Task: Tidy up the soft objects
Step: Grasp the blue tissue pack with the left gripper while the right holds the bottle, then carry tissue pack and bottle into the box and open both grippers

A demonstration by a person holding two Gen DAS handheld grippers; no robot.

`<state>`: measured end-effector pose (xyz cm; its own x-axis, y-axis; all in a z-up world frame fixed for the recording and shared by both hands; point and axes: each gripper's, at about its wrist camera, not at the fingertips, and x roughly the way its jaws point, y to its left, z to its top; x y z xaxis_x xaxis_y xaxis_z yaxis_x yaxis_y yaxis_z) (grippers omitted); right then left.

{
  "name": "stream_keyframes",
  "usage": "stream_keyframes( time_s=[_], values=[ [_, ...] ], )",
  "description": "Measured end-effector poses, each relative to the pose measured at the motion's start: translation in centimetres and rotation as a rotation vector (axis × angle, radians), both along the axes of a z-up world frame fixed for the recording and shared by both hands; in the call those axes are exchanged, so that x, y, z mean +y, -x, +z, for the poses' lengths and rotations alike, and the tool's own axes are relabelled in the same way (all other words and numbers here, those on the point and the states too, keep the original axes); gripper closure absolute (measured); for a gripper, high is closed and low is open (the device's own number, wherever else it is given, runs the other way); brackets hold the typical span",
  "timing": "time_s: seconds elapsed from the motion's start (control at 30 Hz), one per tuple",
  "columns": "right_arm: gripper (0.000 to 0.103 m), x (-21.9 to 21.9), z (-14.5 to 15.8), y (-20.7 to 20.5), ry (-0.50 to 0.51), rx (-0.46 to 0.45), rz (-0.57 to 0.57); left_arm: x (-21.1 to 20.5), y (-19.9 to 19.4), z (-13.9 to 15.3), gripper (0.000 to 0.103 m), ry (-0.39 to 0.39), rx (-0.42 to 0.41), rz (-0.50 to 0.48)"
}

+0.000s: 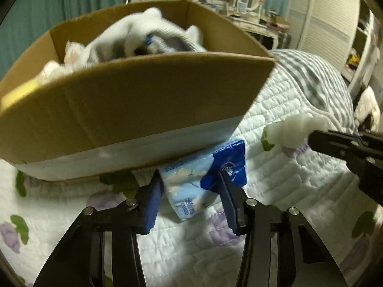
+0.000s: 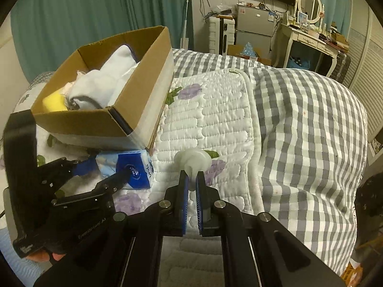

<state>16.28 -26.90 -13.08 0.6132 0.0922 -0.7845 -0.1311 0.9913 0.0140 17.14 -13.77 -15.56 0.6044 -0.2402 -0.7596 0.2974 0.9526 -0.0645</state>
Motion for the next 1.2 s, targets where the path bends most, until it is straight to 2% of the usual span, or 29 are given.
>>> stream_keyframes(
  time_s=[0.07,0.13,0.23,0.5,0.73,1.0,1.2],
  values=[
    [0.097,0.2,0.1,0.2,0.006,-0.008,0.002,-0.2,0.5,0.4,0.070,-0.021,-0.015,-0.016],
    [0.097,0.4,0.4,0.5,0.014,-0.016,0.000,0.1,1.1,1.1,0.078,-0.007,-0.013,-0.021],
    [0.097,0.9,1.2,1.3,0.029,-0.028,-0.002,0.8,2.2,2.3,0.084,0.009,-0.004,-0.016],
    [0.097,3.5,6.1,4.9,0.045,-0.102,0.039,4.1,7.7,7.4,0.086,-0.011,-0.079,-0.002],
    [0.097,7.1,11.9,7.7,0.049,-0.201,0.105,8.2,10.9,13.3,0.086,-0.012,-0.200,0.042],
    [0.097,11.4,17.7,7.0,0.048,-0.296,0.174,11.1,9.2,19.5,0.086,-0.010,-0.309,0.107],
    [0.097,14.4,20.2,4.4,0.047,-0.365,0.196,12.5,6.2,21.3,0.086,-0.012,-0.357,0.142]
  ],
)
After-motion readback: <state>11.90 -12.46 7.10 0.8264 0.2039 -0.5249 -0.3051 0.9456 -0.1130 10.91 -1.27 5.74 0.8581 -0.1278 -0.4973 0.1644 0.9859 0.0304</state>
